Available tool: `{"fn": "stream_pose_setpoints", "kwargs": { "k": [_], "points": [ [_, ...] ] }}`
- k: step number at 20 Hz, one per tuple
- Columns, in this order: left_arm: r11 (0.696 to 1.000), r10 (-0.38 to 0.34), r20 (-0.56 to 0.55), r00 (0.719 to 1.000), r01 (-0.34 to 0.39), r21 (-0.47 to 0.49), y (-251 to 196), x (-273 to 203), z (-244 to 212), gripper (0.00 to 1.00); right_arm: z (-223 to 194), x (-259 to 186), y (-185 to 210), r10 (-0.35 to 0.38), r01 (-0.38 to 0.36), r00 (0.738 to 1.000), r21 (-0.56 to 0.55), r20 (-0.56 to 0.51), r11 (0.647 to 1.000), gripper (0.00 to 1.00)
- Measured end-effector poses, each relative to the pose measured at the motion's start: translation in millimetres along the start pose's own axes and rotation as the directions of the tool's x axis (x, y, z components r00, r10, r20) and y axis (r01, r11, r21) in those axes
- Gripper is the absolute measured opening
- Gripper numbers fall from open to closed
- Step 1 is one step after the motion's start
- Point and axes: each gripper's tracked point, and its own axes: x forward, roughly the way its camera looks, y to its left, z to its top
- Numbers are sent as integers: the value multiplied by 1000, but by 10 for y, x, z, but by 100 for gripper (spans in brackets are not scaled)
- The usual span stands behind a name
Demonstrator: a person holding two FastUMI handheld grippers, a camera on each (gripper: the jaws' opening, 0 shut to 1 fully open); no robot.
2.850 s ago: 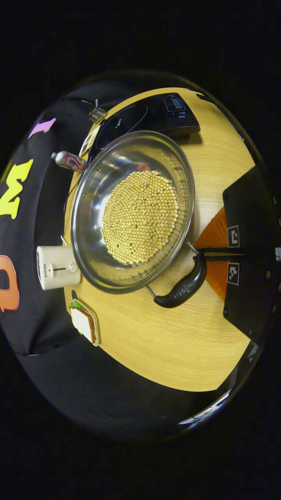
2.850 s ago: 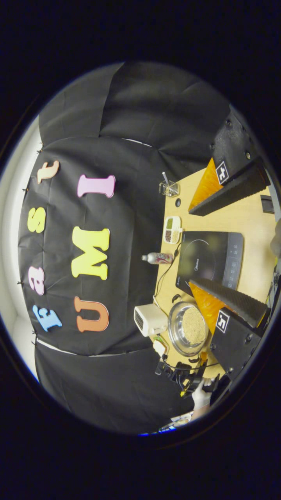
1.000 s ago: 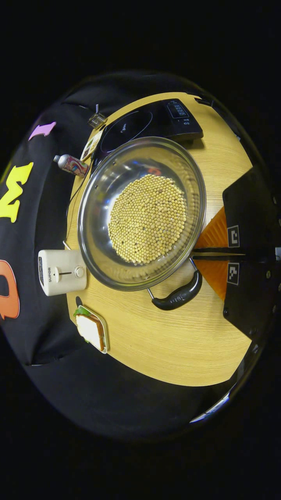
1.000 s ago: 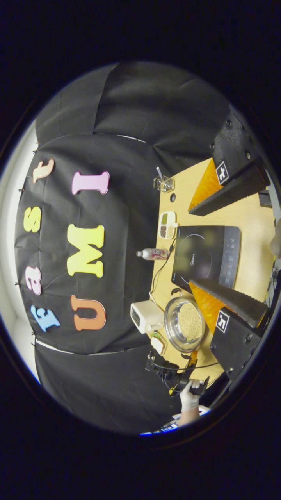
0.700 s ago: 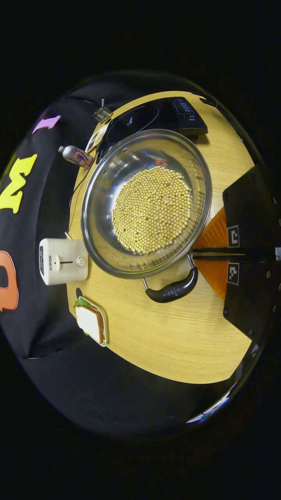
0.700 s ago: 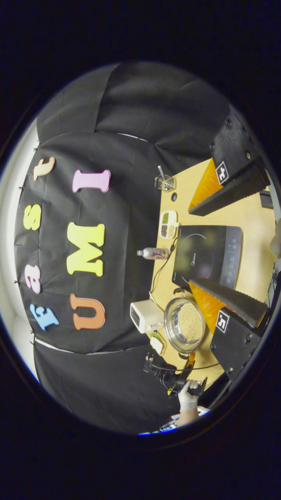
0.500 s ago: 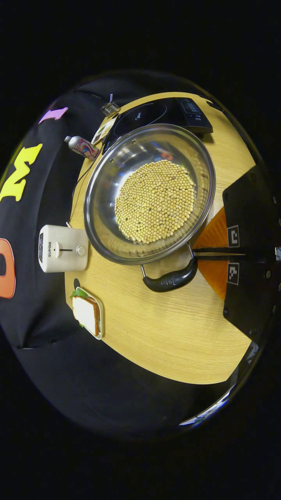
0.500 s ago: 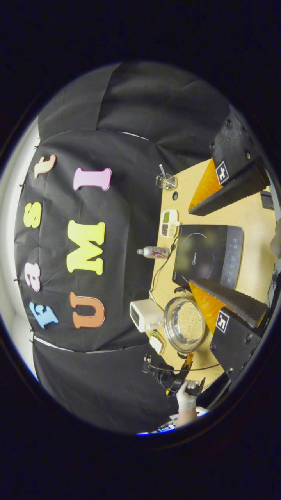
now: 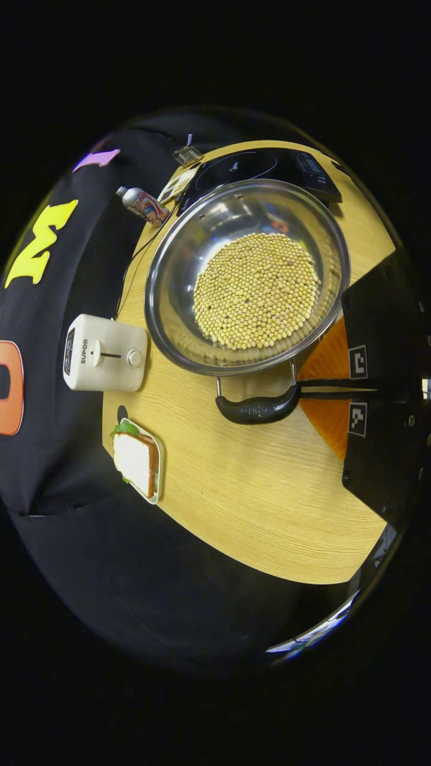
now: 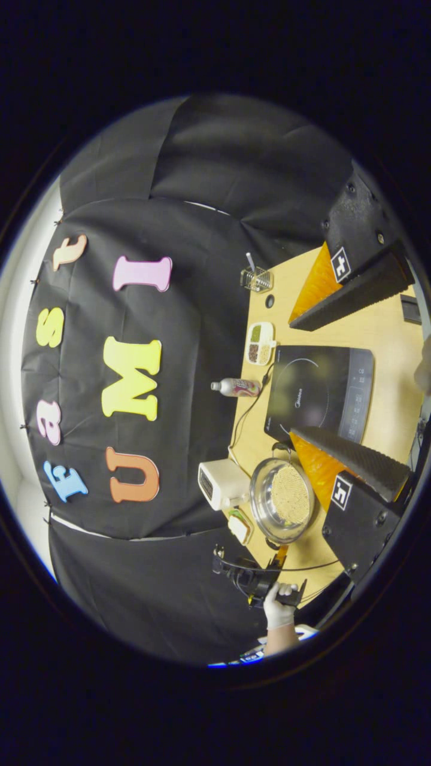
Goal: First push the handle of the pot to place it horizontally, then grasp the pot with both hands and set it on the induction cooktop.
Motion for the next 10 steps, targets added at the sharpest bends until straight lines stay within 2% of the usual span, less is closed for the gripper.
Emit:
{"fn": "stream_pose_setpoints", "kwargs": {
  "k": [2,3,4,5,6,9,10],
  "points": [
    [1000,6,2,1000,-6,-12,3,52,65,0,-4,8,-9,-4,4,1000,-2,-3,1000,100],
    [1000,11,3,1000,-11,-9,7,86,92,0,-14,7,-15,-7,7,1000,-2,-4,1000,97],
    [1000,15,6,1000,-15,-6,6,113,123,0,-8,9,-27,-10,10,1000,-4,-6,1000,100],
    [1000,19,5,1000,-19,-5,24,121,142,0,-9,15,-30,-12,12,1000,-4,-6,1000,97],
    [1000,21,7,1000,-21,-8,28,139,175,0,-6,20,-37,-15,14,1000,-4,-7,1000,100],
    [1000,25,10,1000,-25,-17,51,174,266,0,-2,20,-25,-18,18,1000,-11,-9,1000,100],
    [999,30,6,1000,-30,-14,48,197,286,0,1,25,-16,-17,17,1000,-14,-10,1000,97]
  ]
}}
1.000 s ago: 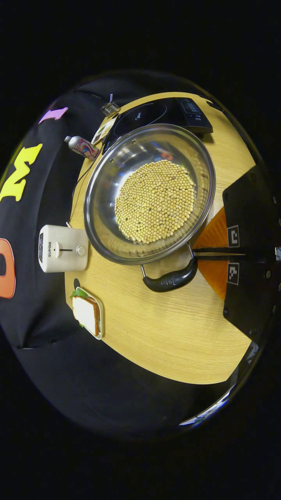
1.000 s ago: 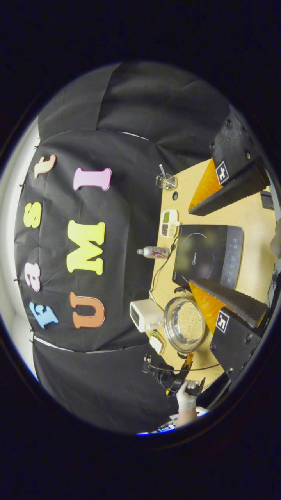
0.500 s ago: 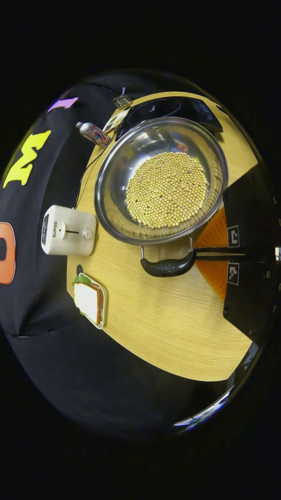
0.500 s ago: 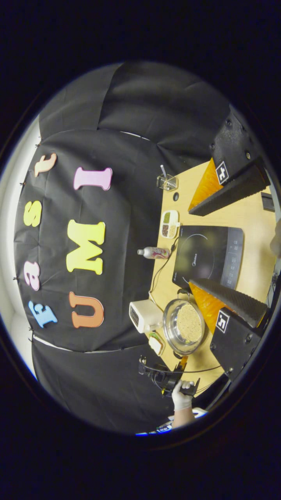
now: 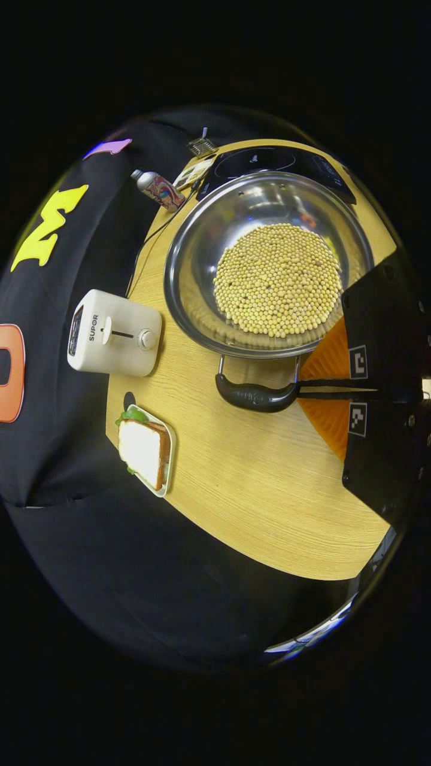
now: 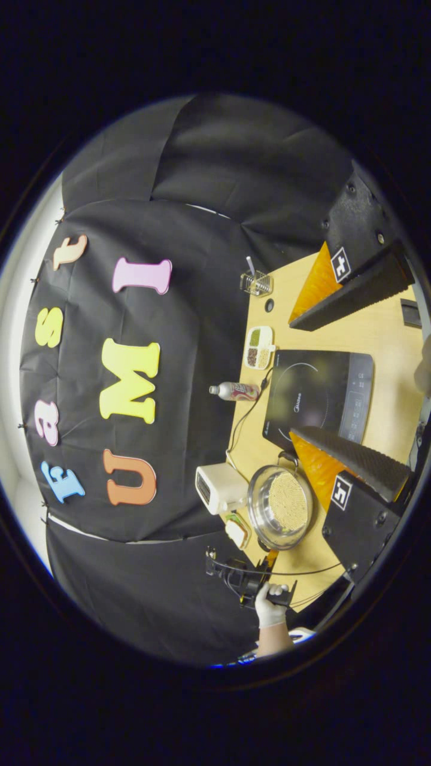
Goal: First push the handle of the pot to place it horizontally, then grasp the pot with both hands and set it on the induction cooktop.
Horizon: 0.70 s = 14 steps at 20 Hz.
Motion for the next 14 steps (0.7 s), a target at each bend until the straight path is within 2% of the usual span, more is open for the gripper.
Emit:
{"fn": "stream_pose_setpoints", "kwargs": {
  "k": [1,2,7,9,11,12,13,14],
  "points": [
    [1000,8,-3,1000,-8,0,7,32,21,0,1,9,11,2,-2,1000,-3,-3,1000,100],
    [1000,16,-1,1000,-16,-3,27,49,40,0,-8,19,12,4,-4,1000,-5,-6,1000,97],
    [999,47,18,999,-46,-21,157,-80,9,0,-53,56,92,42,-42,999,-2,-23,999,100],
    [998,51,57,997,-49,-25,185,-246,-21,0,-85,85,125,68,-68,997,7,-35,998,97],
    [998,70,112,991,-70,-6,227,-465,-61,0,-100,119,176,108,-108,993,19,-44,994,100],
    [997,82,137,987,-83,1,236,-578,-96,0,-100,142,210,133,-132,990,26,-46,991,97],
    [996,91,159,983,-91,-2,239,-721,-133,0,-109,162,239,155,-153,987,32,-48,988,100],
    [997,79,183,980,-77,-18,196,-849,-155,0,-136,194,278,179,-177,982,38,-64,983,97]
  ]
}}
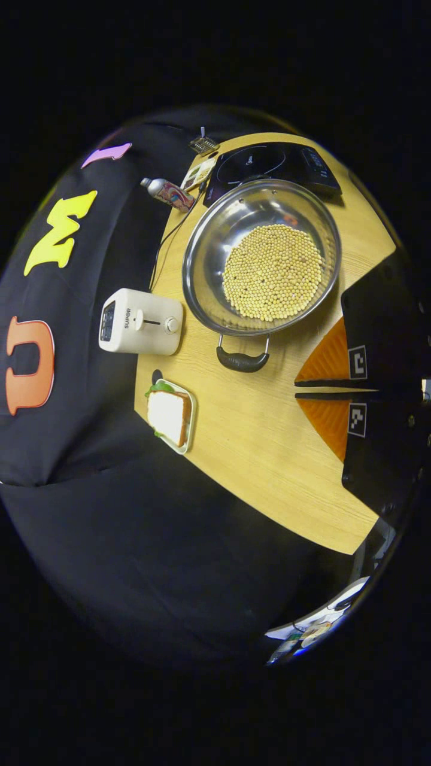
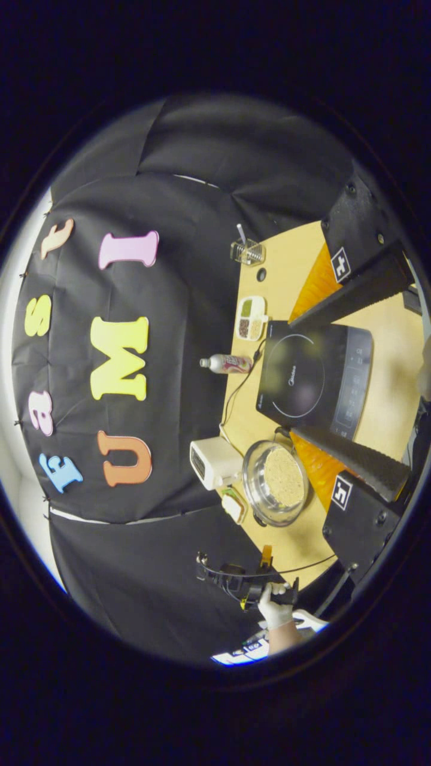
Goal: First push the handle of the pot to place it horizontally, then grasp the pot with both hands and set it on the induction cooktop.
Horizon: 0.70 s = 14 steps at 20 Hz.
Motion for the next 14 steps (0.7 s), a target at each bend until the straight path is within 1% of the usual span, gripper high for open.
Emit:
{"fn": "stream_pose_setpoints", "kwargs": {
  "k": [1,2,3,4,5,6,7,9,10,11,12,14],
  "points": [
    [999,-36,17,999,36,-22,-79,-153,-2,0,-53,55,40,26,-25,999,13,-27,1000,100],
    [995,-88,30,996,89,-35,-180,-301,7,0,-73,94,92,63,-62,997,32,-43,998,97],
    [991,-127,47,991,129,-36,-236,-345,13,24,-52,149,167,94,-91,995,54,-45,994,97],
    [989,-141,66,988,144,-29,-247,-406,26,48,-49,231,190,102,-98,993,69,-59,993,97],
    [990,-136,77,988,138,-18,-223,-389,22,72,-111,349,210,109,-102,991,81,-80,991,97],
    [994,-110,89,990,110,9,-145,-321,43,96,-133,484,248,110,-100,990,104,-94,990,97],
    [996,-85,89,992,82,34,-60,-267,57,94,-153,644,314,116,-100,986,131,-116,986,97],
    [997,-65,101,993,59,56,6,-106,181,94,-209,972,506,137,-106,978,190,-159,976,96],
    [996,-75,103,992,69,63,-12,13,250,94,-207,1162,590,139,-104,976,201,-168,974,96],
    [994,-91,109,990,83,74,-35,153,318,94,-230,1340,665,136,-100,974,197,-183,975,100],
    [992,-101,109,989,92,83,-44,271,373,95,-255,1531,741,136,-98,972,191,-194,977,96],
    [990,-121,105,987,112,90,-69,488,490,94,-383,1859,908,140,-94,962,196,-234,976,96]
  ]
}}
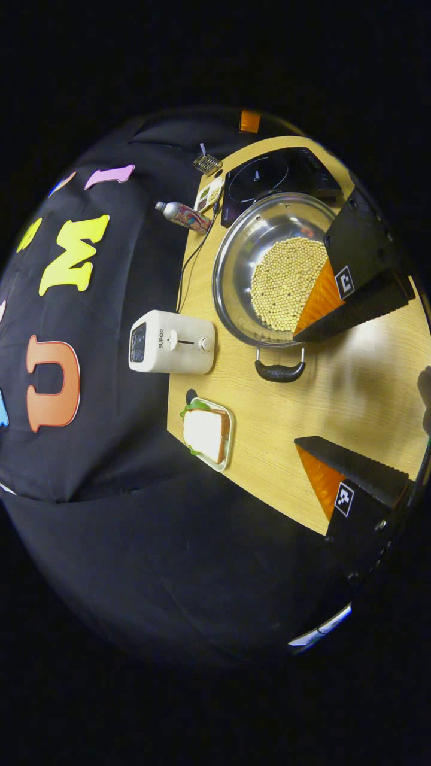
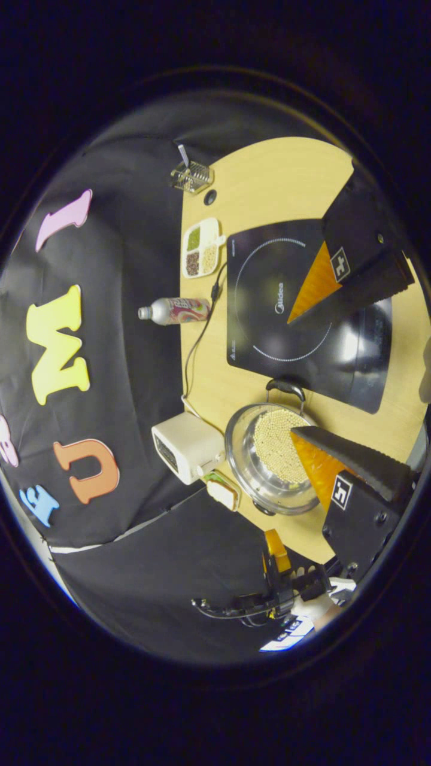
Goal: First push the handle of the pot to place it horizontally, then grasp the pot with both hands and set it on the induction cooktop.
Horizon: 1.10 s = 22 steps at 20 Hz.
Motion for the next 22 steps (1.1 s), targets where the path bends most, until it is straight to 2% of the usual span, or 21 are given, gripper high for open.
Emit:
{"fn": "stream_pose_setpoints", "kwargs": {
  "k": [6,7,8,9,10,13,16,20,21,22],
  "points": [
    [999,-40,-25,999,40,3,9,468,130,95,-100,779,189,4,-1,992,21,-127,1000,96],
    [999,-42,-25,999,42,6,19,523,149,95,-117,869,211,1,2,989,17,-146,1000,100],
    [999,-51,-36,998,51,1,1,559,152,95,-151,951,245,1,1,986,10,-167,1000,96],
    [998,-61,-43,997,61,-5,-28,595,145,95,-204,1022,291,-2,3,981,5,-193,1000,100],
    [998,-57,-42,997,57,-4,-28,620,162,95,-252,1081,329,-4,5,976,6,-217,1000,92],
    [998,-65,-47,997,65,2,-23,679,183,94,-287,1210,315,-57,57,968,-8,-246,998,90],
    [998,-61,-63,996,62,8,18,695,146,94,-329,1300,349,-73,85,959,30,-275,996,87],
    [999,-43,-90,995,44,15,66,698,101,94,-304,1351,360,-114,115,948,-14,-297,993,84],
    [999,-42,-101,994,44,18,83,685,77,94,-309,1379,380,-124,122,944,-27,-305,992,91],
    [999,-36,-110,993,38,19,108,662,59,94,-319,1392,389,-126,118,940,-44,-316,992,91]
  ]
}}
